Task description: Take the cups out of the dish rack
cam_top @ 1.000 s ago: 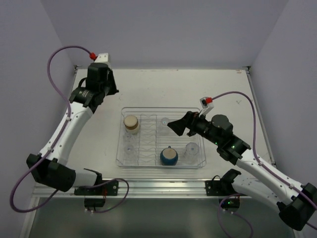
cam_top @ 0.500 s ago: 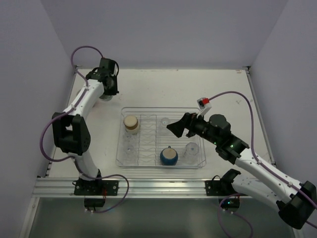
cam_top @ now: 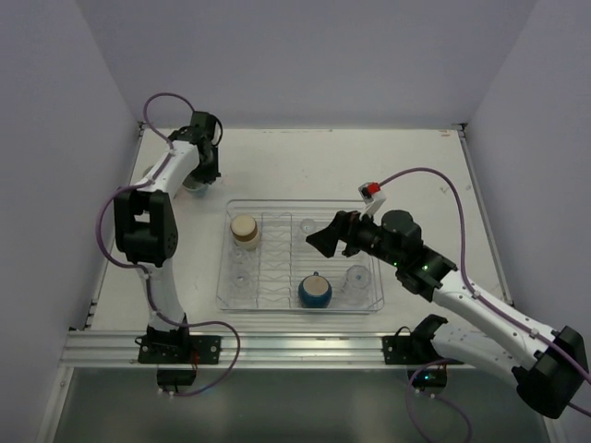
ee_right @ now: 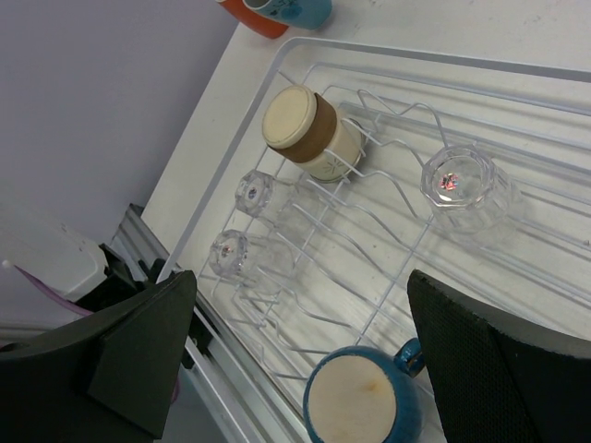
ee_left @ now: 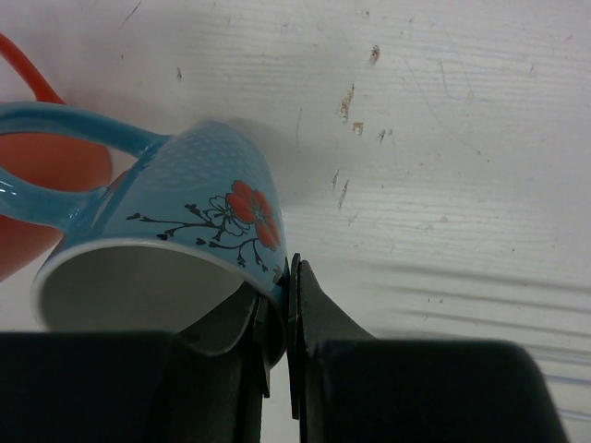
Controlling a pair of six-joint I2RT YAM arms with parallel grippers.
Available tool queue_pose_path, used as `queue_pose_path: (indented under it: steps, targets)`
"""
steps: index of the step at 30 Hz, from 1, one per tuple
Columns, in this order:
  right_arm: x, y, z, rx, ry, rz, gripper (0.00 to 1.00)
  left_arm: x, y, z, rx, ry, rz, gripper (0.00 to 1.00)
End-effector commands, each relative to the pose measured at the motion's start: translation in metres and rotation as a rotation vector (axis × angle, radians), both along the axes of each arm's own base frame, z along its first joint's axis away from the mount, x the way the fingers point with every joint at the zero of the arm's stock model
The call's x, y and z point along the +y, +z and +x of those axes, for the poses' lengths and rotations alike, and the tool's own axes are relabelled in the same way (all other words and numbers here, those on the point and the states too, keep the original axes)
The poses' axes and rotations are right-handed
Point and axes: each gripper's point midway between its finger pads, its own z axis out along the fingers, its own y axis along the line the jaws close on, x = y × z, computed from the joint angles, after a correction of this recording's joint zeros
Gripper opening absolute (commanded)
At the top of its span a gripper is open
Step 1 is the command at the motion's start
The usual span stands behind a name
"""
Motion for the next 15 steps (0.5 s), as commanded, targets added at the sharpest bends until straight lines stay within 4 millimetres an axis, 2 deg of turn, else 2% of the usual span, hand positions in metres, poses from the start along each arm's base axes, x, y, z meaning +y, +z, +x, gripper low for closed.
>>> queue_pose_path:
  steps: [1, 7, 11, 14, 15]
  targets:
    - [0.008, 0.024, 0.002, -0.049, 0.027, 0.034, 0.99, 0.009, 0.023, 0.018, -0.065, -0.017, 0.032, 0.00]
    - [0.011, 0.026, 0.004, -0.044, 0.031, 0.033, 0.99, 0.007, 0.003, 0.016, -0.014, -0.028, 0.019, 0.00]
    - [0.012, 0.020, 0.006, -0.028, 0.030, 0.009, 0.99, 0.007, -0.005, 0.017, 0.002, -0.022, 0.019, 0.00]
    - [0.012, 0.017, 0.008, -0.024, 0.027, -0.003, 0.99, 0.011, -0.006, 0.016, 0.005, -0.010, 0.037, 0.08]
    - [0.013, 0.016, 0.008, -0.020, 0.025, -0.007, 0.99, 0.012, -0.005, 0.016, -0.001, -0.005, 0.042, 0.18]
